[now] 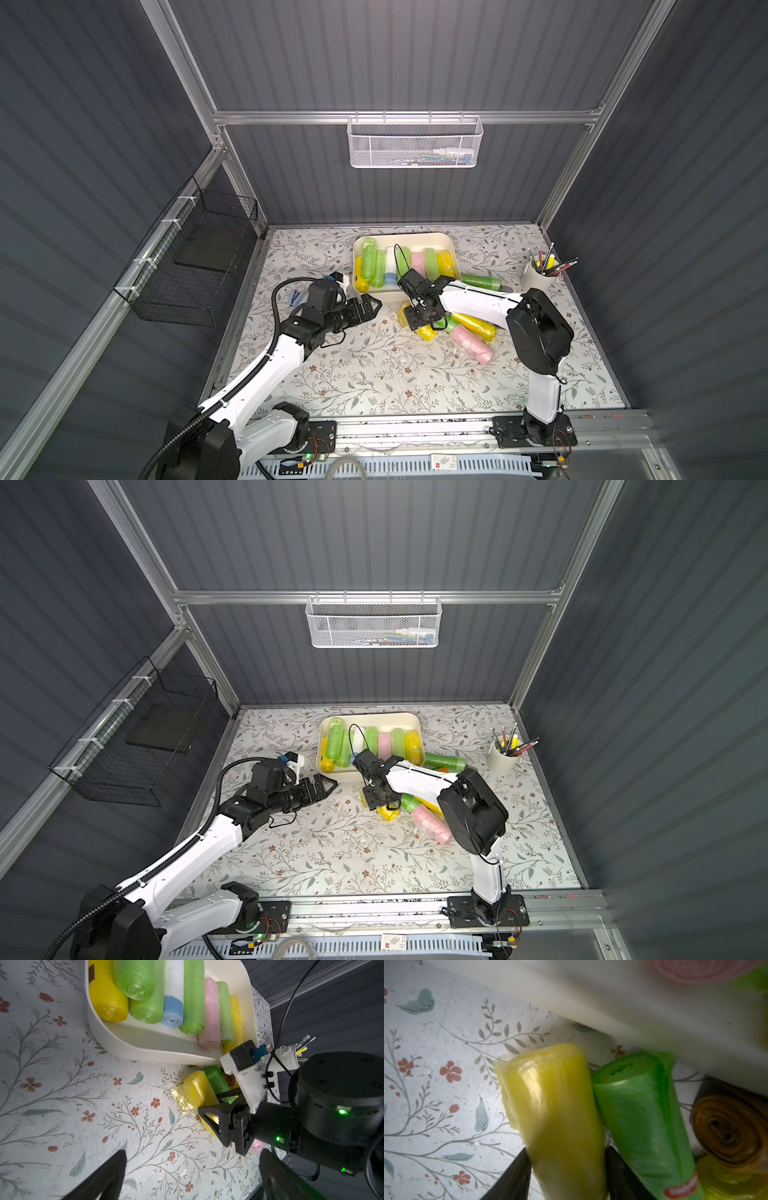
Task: Put the roll of trash bags into the storage box
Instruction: Pick up the roll of trash bags from the center of the board.
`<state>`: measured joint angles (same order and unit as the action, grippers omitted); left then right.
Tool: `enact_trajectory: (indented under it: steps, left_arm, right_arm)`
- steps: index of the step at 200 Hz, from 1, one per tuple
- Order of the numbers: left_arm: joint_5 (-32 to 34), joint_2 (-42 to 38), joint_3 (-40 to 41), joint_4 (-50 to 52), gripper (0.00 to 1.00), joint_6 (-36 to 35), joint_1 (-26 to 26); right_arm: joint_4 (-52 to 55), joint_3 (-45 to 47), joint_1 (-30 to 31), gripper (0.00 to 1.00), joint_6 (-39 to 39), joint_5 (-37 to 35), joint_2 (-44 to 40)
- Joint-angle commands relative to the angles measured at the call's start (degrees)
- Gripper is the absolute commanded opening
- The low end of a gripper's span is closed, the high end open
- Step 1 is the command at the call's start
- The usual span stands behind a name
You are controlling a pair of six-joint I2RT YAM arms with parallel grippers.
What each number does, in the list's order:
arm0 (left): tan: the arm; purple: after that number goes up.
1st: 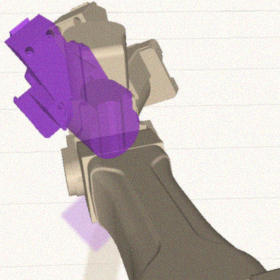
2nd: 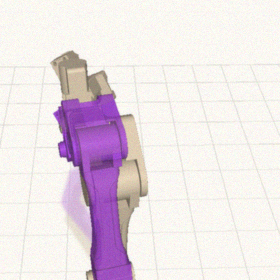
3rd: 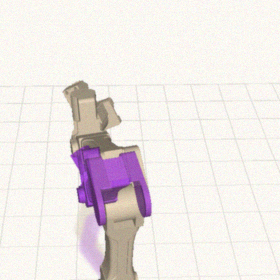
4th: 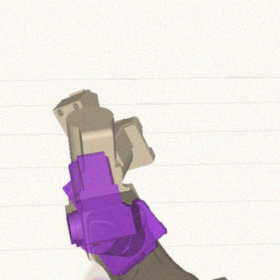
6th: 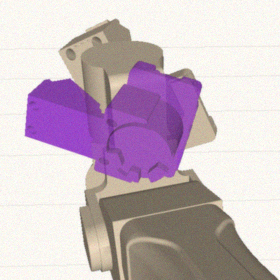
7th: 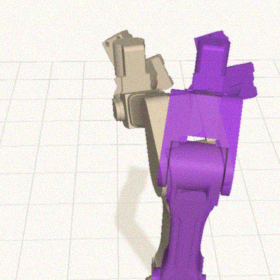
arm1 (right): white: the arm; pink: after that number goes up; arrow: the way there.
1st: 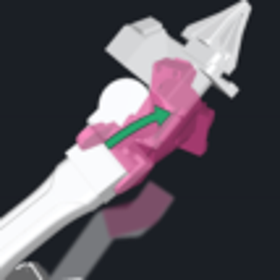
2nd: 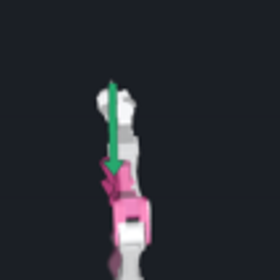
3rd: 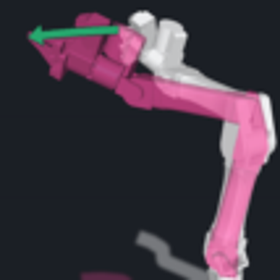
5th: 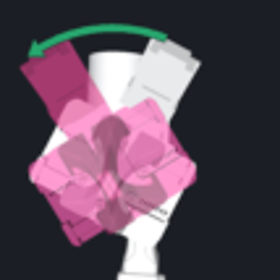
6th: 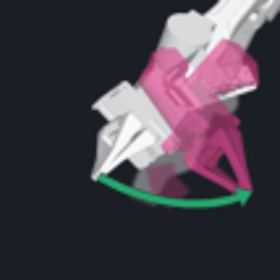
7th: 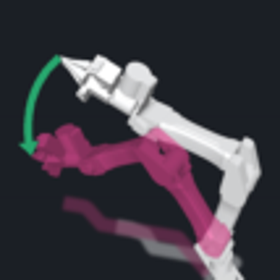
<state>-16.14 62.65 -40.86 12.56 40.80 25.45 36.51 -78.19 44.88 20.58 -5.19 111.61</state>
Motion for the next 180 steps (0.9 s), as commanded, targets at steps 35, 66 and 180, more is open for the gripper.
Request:
enact_trajectory:
  steps: [35,66,180]
  left_arm:
    - [-0.43,0.41,-0.73,-0.68,1.00,0.37,0.04]
    - [-0.46,0.51,-0.69,-0.61,1.00,0.39,0.04]
    - [-0.49,0.54,-0.49,-0.83,1.00,0.49,0.03]
  right_arm:
    - [0.71,-0.73,0.17,0.57,1.70,-0.61,1.94]
    - [0.47,-0.56,0.21,0.54,2.18,-0.70,2.24]
    - [-0.25,-1.04,0.29,0.43,2.02,-1.09,1.39]
